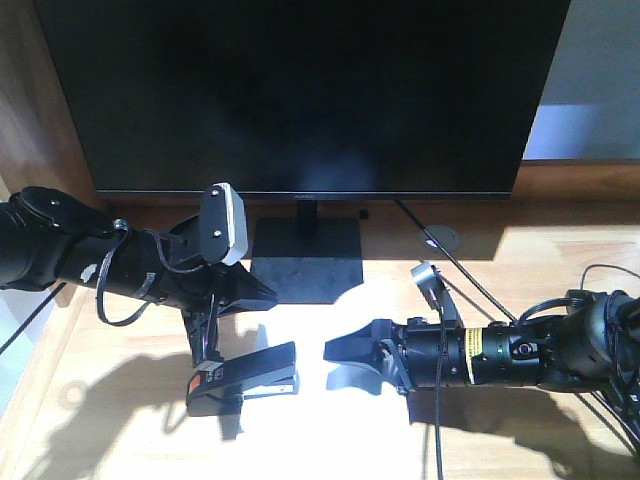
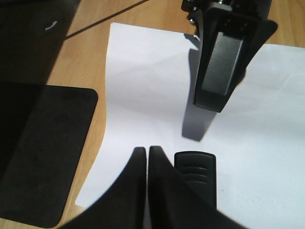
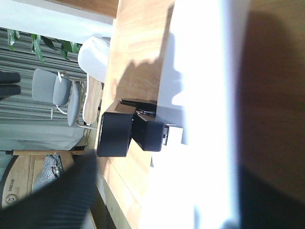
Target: Grab stapler and paper to desk for stapling
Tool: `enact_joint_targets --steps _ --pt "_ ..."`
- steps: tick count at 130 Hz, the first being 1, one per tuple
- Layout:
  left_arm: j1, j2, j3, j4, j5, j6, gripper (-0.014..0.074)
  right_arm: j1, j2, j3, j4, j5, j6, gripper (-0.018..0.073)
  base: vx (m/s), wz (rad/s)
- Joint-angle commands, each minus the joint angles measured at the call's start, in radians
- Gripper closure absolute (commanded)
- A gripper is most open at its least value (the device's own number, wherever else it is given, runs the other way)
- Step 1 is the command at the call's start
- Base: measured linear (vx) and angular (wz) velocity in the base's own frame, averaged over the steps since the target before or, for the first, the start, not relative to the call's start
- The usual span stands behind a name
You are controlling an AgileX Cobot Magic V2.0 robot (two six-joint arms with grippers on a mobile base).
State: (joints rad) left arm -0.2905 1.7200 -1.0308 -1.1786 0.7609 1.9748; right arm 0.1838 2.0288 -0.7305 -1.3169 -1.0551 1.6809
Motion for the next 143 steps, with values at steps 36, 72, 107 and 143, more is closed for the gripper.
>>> enact_joint_targets --steps 36,72,107,143 --pt "-0.004 -0.048 -0.017 -0.044 0.008 -0.052 0.0603 0.0 -0.201 -0.017 -0.067 0.209 -0.003 -0.002 0.0 0.0" --pt "-0.004 -0.065 -0.016 0.042 -0.173 -0.321 0.0603 0.0 -0.378 -0.017 -0.335 0.548 0.137 -0.0021 0.0 0.0" --pt "-0.003 -0.139 -0.016 0.436 -0.399 -0.808 0.0603 0.0 -0.565 -0.017 -0.481 0.747 0.237 0.0022 0.0 0.0" --pt "-0.003 -0.211 -0.016 1.073 -0.396 -1.529 0.0603 0.0 -0.71 -0.017 -0.481 0.827 0.235 0.0333 0.0 0.0"
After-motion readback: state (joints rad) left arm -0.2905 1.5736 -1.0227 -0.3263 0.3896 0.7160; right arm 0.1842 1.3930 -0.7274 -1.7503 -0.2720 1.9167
